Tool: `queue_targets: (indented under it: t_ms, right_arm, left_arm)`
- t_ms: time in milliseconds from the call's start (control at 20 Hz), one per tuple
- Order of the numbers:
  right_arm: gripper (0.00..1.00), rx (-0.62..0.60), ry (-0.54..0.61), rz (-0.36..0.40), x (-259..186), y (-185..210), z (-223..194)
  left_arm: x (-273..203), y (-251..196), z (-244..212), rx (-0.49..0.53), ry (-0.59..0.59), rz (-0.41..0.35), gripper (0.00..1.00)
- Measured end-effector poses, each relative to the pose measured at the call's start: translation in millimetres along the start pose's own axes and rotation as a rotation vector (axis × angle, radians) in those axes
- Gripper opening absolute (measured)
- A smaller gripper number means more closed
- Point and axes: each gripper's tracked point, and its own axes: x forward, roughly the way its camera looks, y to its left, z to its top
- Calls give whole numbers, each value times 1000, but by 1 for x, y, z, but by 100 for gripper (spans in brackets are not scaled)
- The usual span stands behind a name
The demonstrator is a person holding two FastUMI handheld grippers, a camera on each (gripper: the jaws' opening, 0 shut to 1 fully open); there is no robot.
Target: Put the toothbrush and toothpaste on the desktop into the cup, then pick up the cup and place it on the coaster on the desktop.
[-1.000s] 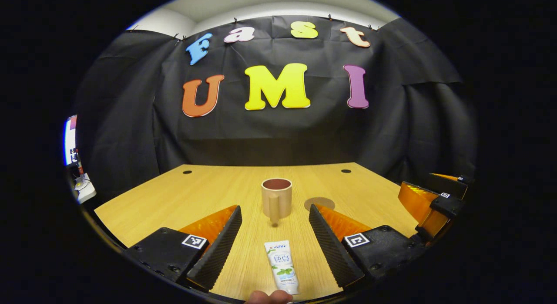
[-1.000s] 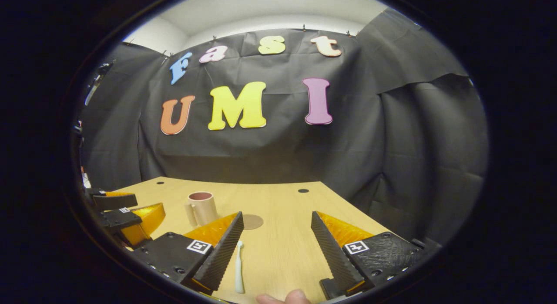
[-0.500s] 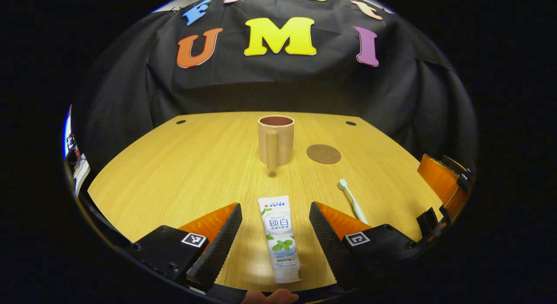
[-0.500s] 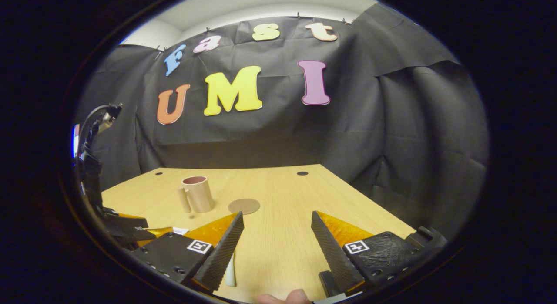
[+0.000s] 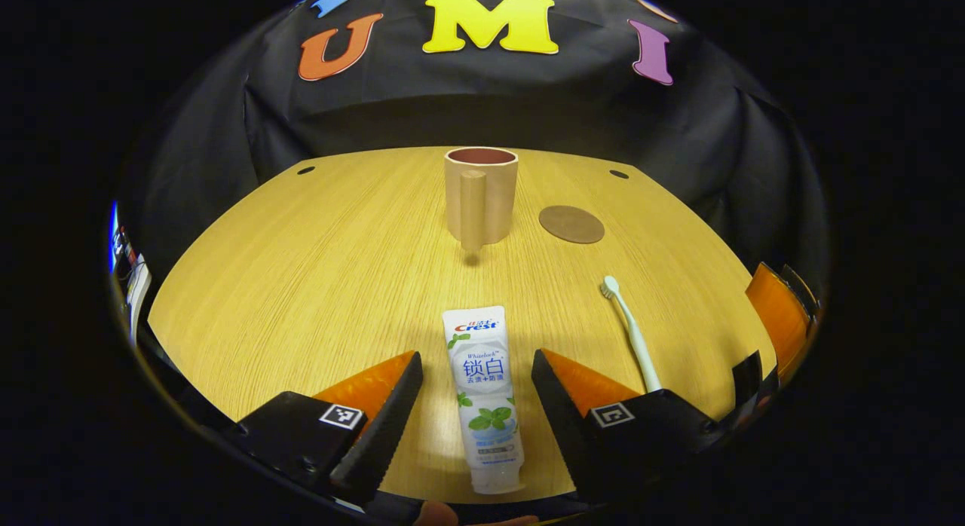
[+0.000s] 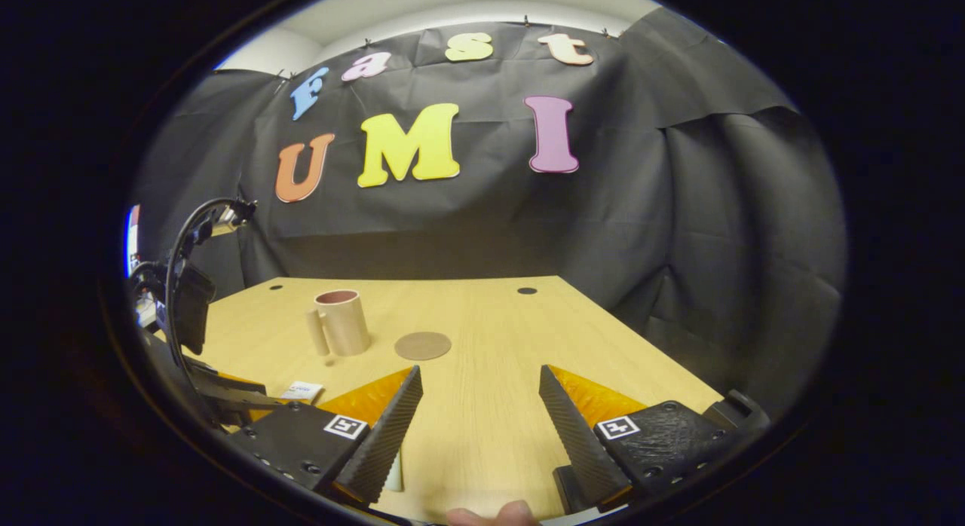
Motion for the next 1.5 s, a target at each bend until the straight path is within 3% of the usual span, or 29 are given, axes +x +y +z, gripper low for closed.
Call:
queue_targets:
  t_ms: [150,400,450,650,1000,1050,1500]
  right_arm:
    - [95,-5,12,6,3,2,-3]
    - [95,-12,32,19,7,7,-10]
    - [95,-17,38,23,8,9,-12]
    - [95,-33,59,40,10,14,-16]
    - [95,-5,144,89,18,29,-33]
    - [94,-4,171,101,19,34,-37]
    - [94,-127,336,147,45,73,-70]
  left_arm:
    - [7,-4,-8,-6,39,2,84]
    - [6,1,-11,3,61,32,76]
    - [5,4,-10,-8,64,45,64]
    - [3,6,-2,-24,67,52,48]
    - [3,6,44,-37,5,19,43]
    - [-8,3,34,-39,-13,18,43]
    - [-17,11,55,-25,-100,-20,42]
